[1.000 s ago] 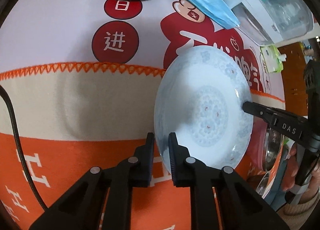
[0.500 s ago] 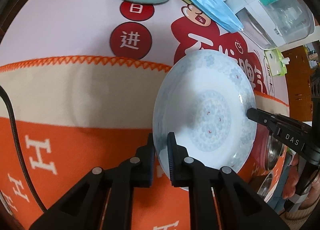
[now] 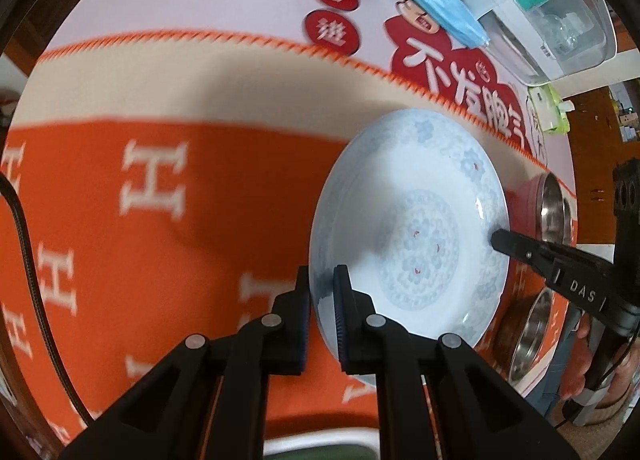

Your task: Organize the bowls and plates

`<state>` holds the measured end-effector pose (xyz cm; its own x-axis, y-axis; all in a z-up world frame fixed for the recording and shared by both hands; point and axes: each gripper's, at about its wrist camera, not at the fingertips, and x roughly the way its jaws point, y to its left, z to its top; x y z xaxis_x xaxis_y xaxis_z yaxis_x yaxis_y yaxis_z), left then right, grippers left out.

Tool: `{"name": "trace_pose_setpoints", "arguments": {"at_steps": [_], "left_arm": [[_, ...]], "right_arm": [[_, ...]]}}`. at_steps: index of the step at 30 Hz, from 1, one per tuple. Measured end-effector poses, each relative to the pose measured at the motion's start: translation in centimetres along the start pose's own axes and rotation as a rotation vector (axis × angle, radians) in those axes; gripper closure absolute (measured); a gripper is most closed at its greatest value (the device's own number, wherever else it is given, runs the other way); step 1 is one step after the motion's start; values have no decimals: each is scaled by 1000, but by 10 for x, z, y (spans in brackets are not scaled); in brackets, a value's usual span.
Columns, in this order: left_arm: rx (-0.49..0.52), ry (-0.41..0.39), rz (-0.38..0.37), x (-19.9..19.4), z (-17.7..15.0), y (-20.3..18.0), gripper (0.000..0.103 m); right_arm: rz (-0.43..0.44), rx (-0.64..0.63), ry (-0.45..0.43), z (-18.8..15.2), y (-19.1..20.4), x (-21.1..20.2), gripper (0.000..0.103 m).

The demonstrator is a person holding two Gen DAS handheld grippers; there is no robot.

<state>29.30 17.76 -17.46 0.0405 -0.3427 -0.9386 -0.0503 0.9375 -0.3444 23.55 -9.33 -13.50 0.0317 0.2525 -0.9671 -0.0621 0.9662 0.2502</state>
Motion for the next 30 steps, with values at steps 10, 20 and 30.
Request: {"name": "trace_pose_setpoints", "arguments": {"at_steps": [10,20,30], "left_arm": [[-59,-17,30,-46,-77,28,95],[-56,-63,54,-97,-174,47,94],[-96,-80,89,-91,-260,66,94]], "right_arm": [[63,-24,5,-62,42,-22,98],[93,-107,-10,-138,73,-49,98],[91,-172,-15,-206,90,-33,98]]}}
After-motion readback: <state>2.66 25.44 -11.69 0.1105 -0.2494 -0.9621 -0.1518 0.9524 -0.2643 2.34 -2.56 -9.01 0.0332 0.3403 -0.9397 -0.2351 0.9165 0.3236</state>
